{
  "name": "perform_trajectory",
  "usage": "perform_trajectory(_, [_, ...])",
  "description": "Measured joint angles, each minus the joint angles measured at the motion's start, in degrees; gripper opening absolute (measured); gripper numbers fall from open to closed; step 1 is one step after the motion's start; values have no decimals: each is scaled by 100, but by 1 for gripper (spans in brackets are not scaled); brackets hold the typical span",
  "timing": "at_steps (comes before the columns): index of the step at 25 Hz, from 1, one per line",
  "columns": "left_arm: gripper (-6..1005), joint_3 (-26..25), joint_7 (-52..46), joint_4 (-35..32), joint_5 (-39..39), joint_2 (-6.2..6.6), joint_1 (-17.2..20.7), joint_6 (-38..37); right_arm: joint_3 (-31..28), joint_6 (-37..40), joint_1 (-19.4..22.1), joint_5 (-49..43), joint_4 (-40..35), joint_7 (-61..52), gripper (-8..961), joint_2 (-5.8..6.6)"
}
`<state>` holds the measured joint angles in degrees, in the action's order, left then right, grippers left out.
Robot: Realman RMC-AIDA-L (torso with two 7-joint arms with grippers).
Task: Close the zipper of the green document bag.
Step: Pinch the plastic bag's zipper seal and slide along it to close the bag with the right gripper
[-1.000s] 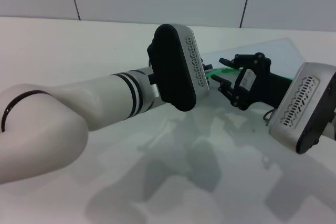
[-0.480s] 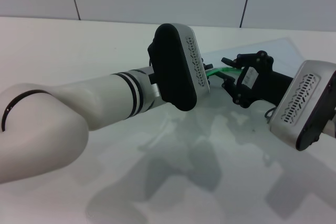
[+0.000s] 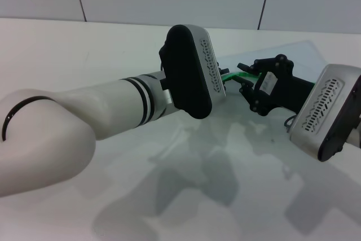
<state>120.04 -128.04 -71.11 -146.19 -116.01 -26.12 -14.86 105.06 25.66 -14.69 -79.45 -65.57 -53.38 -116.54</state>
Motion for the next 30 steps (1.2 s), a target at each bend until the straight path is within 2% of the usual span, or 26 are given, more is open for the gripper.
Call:
perform_trajectory(9, [75, -8, -4, 15, 3, 0, -7, 1, -12, 0, -34, 3, 14, -21, 174, 0])
perform_trajectory(17, [77, -7, 7, 27, 4, 0, -7, 0, -29, 1, -60, 9, 75, -28, 95, 0])
perform_trajectory(30, [81, -81, 16, 43, -1, -2, 2, 1, -70, 0, -70, 10, 155, -35, 85, -1])
